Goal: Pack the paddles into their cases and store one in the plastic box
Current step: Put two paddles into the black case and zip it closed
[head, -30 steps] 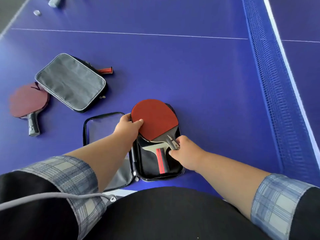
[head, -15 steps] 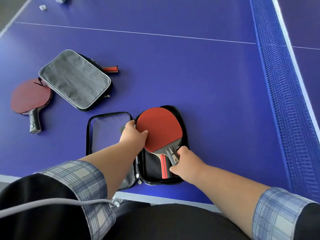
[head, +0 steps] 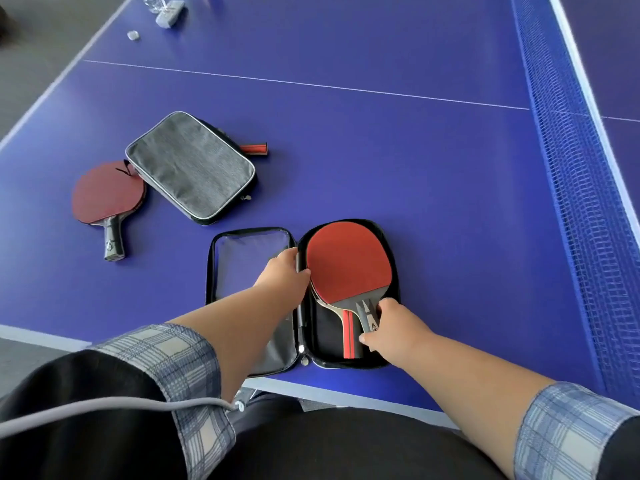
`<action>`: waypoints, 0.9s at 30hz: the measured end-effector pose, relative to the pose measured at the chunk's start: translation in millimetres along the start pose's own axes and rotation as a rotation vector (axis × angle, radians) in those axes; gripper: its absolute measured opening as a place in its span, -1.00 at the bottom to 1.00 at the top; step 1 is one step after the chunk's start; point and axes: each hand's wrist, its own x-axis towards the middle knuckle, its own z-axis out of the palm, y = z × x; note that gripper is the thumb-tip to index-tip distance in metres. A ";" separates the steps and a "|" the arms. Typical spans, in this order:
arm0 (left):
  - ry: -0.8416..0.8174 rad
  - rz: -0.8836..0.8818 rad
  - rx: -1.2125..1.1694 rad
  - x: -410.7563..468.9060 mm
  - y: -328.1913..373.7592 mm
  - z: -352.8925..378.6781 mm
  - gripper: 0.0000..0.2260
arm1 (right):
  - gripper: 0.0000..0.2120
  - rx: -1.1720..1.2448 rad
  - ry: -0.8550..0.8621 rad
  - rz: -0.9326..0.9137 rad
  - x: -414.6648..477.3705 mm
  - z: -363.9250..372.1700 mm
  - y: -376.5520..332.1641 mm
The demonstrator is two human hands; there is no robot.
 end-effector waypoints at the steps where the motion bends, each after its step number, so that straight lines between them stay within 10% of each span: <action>1: 0.034 -0.027 -0.035 -3.6 -10.3 -6.0 -0.48 | -0.52 0.018 0.032 0.025 -2.8 -0.4 -1.5; 6: 0.217 -0.230 -0.039 -9.8 -68.8 -45.1 -0.45 | -0.21 -0.068 0.370 -0.152 -16.8 8.0 -32.6; 10: 0.203 -0.389 -0.081 -7.8 -101.0 -65.5 -0.40 | -0.22 -0.181 0.223 -0.442 -17.3 34.9 -84.7; 16: -0.032 -0.364 -0.245 -8.2 -131.6 -83.1 -0.50 | -0.03 -0.267 -0.076 -0.235 -12.8 101.4 -135.3; 27: -0.239 -0.134 -0.453 14.5 -101.3 -126.9 -0.58 | -0.06 0.074 0.066 -0.244 -16.8 93.6 -177.1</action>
